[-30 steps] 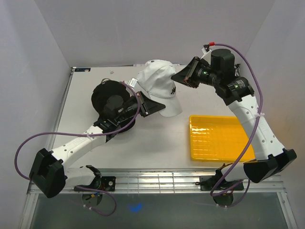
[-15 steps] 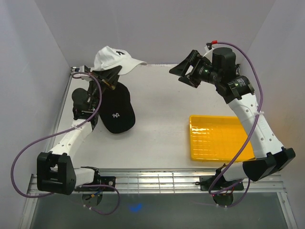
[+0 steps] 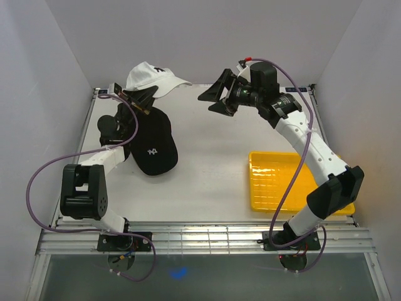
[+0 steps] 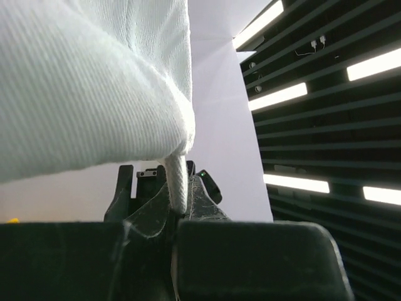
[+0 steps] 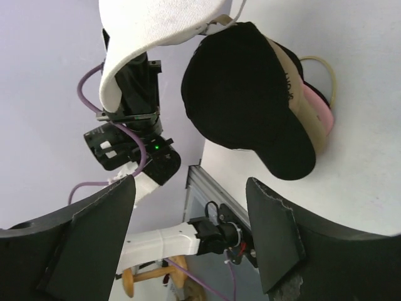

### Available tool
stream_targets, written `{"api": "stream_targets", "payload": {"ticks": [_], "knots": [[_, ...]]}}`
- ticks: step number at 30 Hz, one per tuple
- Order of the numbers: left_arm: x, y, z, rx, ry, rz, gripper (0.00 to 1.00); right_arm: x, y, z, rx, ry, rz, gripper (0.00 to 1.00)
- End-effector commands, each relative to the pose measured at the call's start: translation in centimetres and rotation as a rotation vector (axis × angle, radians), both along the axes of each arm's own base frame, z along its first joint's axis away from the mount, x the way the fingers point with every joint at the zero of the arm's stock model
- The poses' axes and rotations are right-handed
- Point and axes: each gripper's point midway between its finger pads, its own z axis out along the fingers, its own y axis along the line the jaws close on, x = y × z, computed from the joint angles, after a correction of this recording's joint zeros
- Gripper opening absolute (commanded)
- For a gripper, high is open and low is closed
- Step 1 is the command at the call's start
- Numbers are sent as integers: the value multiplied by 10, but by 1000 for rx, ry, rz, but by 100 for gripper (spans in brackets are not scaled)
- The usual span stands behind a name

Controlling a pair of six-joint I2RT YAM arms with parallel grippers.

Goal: Stack the hats

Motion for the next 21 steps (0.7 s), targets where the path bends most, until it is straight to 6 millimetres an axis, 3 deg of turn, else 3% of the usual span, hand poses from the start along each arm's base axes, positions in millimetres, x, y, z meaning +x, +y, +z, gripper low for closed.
{"api": "stream_targets", "payload": {"ticks": [1,9,16,21], "knots": [[-64,14,69,-137,-181,-196,0,-1,12,58,160,-87,48,77],[-73,15,65,-96,-189,-179,0,13,38,66,318,17,63,79],[-76,13,55,-79,-189,-177,0,10,83,77,392,89,52,80],[-78,12,50,-66,-201,-184,0,8,107,66,405,149,31,79]]}}
